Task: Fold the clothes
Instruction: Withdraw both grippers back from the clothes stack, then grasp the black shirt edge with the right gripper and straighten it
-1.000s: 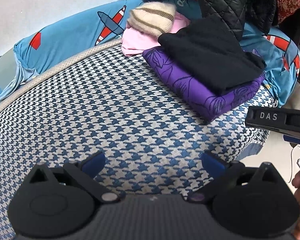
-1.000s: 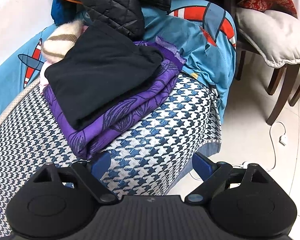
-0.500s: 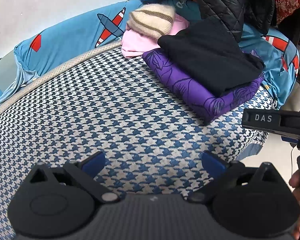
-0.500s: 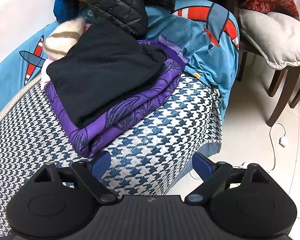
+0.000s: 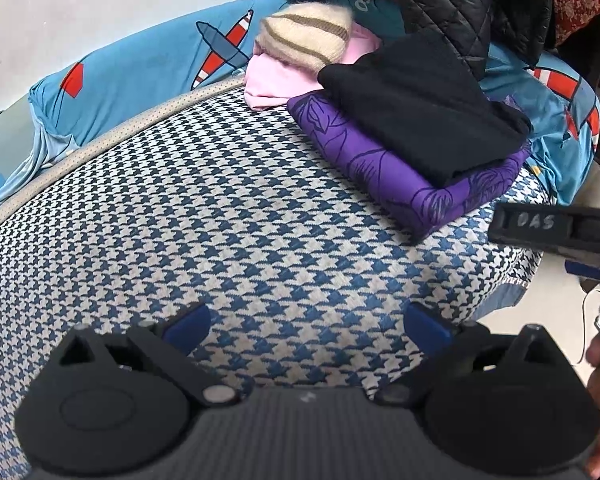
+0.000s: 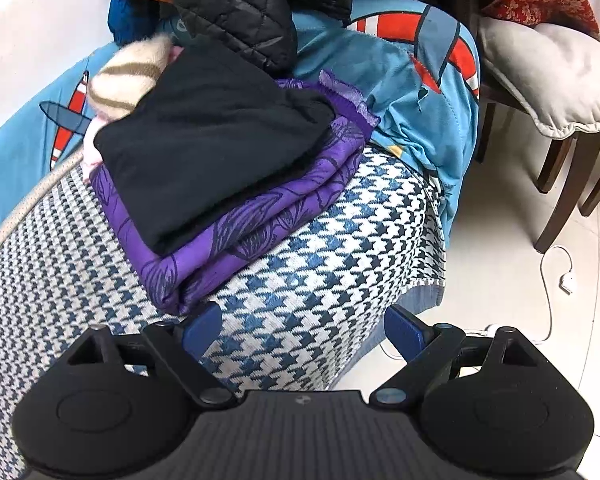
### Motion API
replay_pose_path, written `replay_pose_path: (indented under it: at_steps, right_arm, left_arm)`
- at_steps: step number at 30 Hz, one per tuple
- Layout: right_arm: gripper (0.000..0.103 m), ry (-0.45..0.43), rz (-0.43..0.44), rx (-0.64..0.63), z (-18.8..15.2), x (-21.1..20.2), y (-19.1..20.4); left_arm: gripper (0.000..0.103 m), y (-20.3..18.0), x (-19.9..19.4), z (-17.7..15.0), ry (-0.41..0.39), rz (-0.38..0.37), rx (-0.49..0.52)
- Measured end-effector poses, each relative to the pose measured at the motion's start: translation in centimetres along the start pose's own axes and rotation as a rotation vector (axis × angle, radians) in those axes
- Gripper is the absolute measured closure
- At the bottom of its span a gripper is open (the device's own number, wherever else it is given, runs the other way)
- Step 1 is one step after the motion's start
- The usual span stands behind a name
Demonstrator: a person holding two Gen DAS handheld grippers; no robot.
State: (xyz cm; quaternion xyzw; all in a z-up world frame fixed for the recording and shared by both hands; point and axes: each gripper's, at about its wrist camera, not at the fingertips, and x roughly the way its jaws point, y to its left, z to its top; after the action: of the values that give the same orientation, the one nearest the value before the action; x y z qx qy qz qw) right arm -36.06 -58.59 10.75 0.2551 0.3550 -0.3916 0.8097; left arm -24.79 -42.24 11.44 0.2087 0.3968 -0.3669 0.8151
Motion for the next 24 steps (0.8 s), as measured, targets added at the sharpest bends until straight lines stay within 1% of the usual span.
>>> replay_pose_path:
  at_steps: [2,4,7,10,11,12,14,16,18,24]
  right_arm:
    - [0.015,-0.027,0.024,0.025,0.1,-0.3,-0.4]
    - [0.015,-0.034,0.03,0.04,0.1,-0.3,-0.6]
    - [0.015,-0.034,0.041,0.036,0.2,-0.2,-0.5]
    - [0.015,-0.063,0.062,0.031,0.2,-0.5,-0.4]
    - [0.017,-0.079,0.073,0.031,0.2,-0.7,-0.3]
    - [0.021,-0.104,0.091,0.031,0.1,-1.0,-0.3]
    - [0.028,-0.158,0.128,0.027,0.1,-1.5,-0.2]
    - [0.031,-0.202,0.153,0.004,0.1,-1.7,0.2]
    - [0.039,-0.227,0.175,-0.021,0.2,-1.9,0.9]
    - [0.041,-0.251,0.242,-0.09,0.2,-1.7,2.7]
  left_arm:
    - [0.0,0.1,0.0,0.0,-0.003,0.001,-0.005]
    - [0.0,0.2,0.1,0.1,-0.003,0.003,-0.008]
    - [0.0,0.2,0.4,0.1,0.004,0.003,-0.011]
    - [0.0,0.1,0.7,-0.1,0.014,0.003,-0.007]
    - [0.0,0.1,0.8,-0.1,0.016,0.004,-0.007]
    - [0.0,0.2,0.9,-0.1,0.018,0.005,-0.01]
    - [0.0,0.5,1.1,0.0,0.021,0.007,-0.017]
    - [0.0,0.9,1.2,0.0,0.024,0.008,-0.026]
    - [0.0,1.2,1.4,0.0,0.027,0.009,-0.034]
    - [0.0,2.0,2.2,-0.1,0.043,0.013,-0.054]
